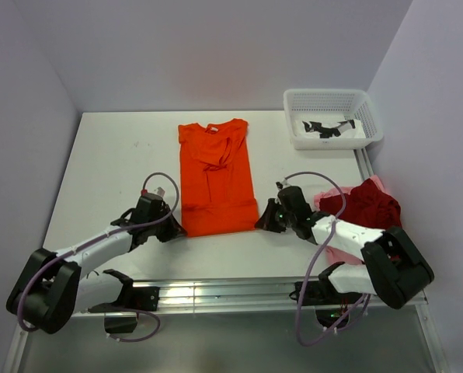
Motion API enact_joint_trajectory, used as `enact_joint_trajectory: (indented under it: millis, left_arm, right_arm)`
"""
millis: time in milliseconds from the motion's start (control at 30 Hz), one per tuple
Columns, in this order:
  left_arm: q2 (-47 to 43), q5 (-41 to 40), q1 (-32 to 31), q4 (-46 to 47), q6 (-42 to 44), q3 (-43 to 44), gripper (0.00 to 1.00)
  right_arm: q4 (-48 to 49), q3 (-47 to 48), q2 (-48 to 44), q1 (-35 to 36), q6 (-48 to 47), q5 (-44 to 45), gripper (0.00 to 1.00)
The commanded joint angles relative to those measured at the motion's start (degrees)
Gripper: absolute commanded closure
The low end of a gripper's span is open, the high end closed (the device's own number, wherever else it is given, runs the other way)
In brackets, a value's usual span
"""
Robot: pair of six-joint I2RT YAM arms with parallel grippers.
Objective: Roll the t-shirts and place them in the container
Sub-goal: Fold the tshirt
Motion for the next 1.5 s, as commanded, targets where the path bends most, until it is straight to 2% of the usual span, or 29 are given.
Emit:
enact_joint_trajectory:
  millis: [0, 167, 433, 467, 500, 600, 633, 800, 833, 933, 1167, 1333, 1467]
  left_arm:
    - [-3.21, -5.91, -4.75, 0.21, -2.21, -0.85, 1.00]
    - [-4.88, -10.75, -6.18, 1.71, -2.39, -1.47, 1.00]
    - [-6.11, -10.76, -7.14, 2.32, -2.74, -2.35, 1.00]
    - [-6.11, -10.50, -7.41, 3.11, -2.83, -2.87, 1.00]
    - [-6.11, -10.41, -8.11, 3.73, -3.26, -3.57, 0.98]
    - [-6.29, -11.63, -9.95, 6.01, -4.49, -5.25, 0.79]
    - [-7.33, -11.81, -10.48, 6.36, -4.85, -5.86, 0.68]
    - [-13.39, -16.29, -12.68, 8.04, -6.17, -8.24, 0.52]
    - [-14.36, -17.43, -12.95, 7.78, -6.26, -8.41, 0.47]
    - [-18.50, -19.54, -14.35, 7.25, -6.52, -9.64, 0.39]
    - [-22.28, -22.27, -16.73, 12.60, -6.96, -14.39, 0.41]
    - [-20.88, -28.15, -19.71, 14.98, -8.36, -15.36, 0.44]
    - [-19.74, -31.67, -21.12, 13.40, -11.79, -15.97, 0.47]
  right_arm:
    - [3.31, -3.87, -4.71, 0.72, -1.27, 4.19, 1.00]
    - [5.61, -6.42, -7.35, 1.33, -1.71, 9.29, 1.00]
    - [5.69, -8.44, -11.22, 2.21, -0.57, 10.08, 1.00]
    - [6.39, -8.79, -11.40, 2.74, -0.31, 10.69, 0.99]
    - [6.83, -9.23, -11.31, 4.05, 0.48, 11.48, 0.84]
    - [8.59, -10.20, -11.14, 6.51, 1.62, 16.31, 0.63]
    - [8.94, -10.47, -11.31, 8.43, 1.80, 19.46, 0.61]
    - [11.84, -13.36, -14.64, 13.46, 3.39, 26.95, 0.47]
    - [12.54, -14.15, -16.48, 14.86, 3.56, 27.83, 0.47]
    - [14.65, -16.70, -19.12, 16.80, 3.04, 31.26, 0.47]
    - [16.33, -17.94, -21.95, 20.49, 1.55, 37.50, 0.47]
    - [17.47, -17.59, -19.14, 24.44, 1.89, 44.44, 0.48]
    - [19.84, -18.11, -16.68, 25.85, 1.81, 45.42, 0.50]
